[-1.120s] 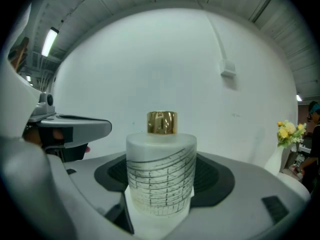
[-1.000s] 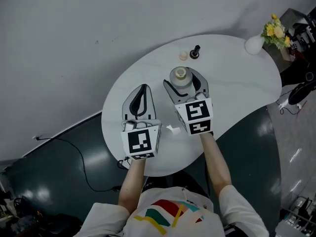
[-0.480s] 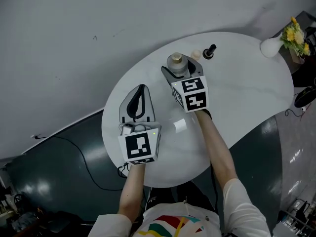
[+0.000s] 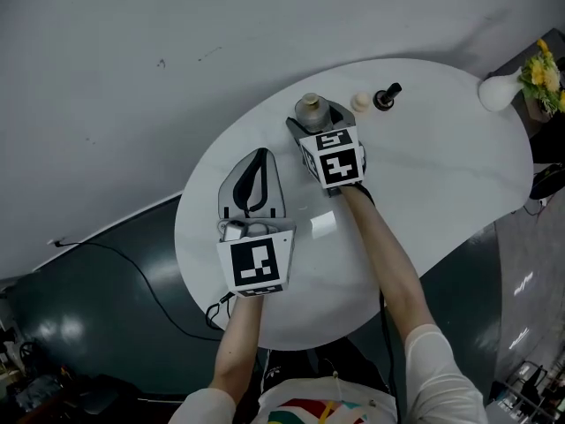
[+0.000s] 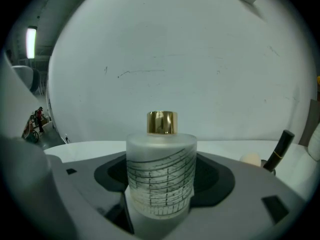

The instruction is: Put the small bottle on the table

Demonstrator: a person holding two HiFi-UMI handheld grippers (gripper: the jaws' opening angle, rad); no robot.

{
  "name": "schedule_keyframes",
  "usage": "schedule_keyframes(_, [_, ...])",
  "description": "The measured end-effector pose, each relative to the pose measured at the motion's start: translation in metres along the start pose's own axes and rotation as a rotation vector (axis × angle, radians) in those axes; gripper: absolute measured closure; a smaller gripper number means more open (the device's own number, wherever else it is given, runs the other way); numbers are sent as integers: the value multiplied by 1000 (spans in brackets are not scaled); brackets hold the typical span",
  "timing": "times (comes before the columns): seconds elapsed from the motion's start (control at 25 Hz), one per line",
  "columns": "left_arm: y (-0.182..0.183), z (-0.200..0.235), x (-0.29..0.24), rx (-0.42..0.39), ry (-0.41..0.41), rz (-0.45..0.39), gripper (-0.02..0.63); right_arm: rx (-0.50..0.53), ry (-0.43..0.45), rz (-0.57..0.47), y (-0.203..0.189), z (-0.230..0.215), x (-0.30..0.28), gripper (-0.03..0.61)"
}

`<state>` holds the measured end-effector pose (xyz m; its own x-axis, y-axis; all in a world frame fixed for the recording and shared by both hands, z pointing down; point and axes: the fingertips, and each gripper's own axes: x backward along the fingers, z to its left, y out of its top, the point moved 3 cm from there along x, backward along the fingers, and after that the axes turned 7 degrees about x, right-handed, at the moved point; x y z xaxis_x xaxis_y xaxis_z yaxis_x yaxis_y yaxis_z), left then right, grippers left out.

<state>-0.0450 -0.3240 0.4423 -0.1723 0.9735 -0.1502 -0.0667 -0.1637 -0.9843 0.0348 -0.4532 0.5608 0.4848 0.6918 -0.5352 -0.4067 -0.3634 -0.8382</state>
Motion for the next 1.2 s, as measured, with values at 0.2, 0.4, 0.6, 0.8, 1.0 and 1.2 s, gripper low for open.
schedule_keyframes(0.2, [-11,-4,-1,-21,-8,15,595,15,-1,-16,3,5,-11,235])
schedule_keyframes(0.4, [-19,-1,-1,-7,2,24,595,-11,-6,-21,5,2,-16,235])
schedule_keyframes(0.6, [-23,-2,1,1,4,38,595,-5,-6,-1,2,3,-14,235])
schedule_keyframes(0.8, [-25,-4,0,-1,0,50,595,-2,-10,5,-2,2,-11,235])
schedule_keyframes(1.0, [-21,-1,2,8,15,31,595,0,-16,5,-4,4,-9,235])
schedule_keyframes(1.2, [-17,2,4,28,32,1,595,3,-20,8,-6,4,-8,235])
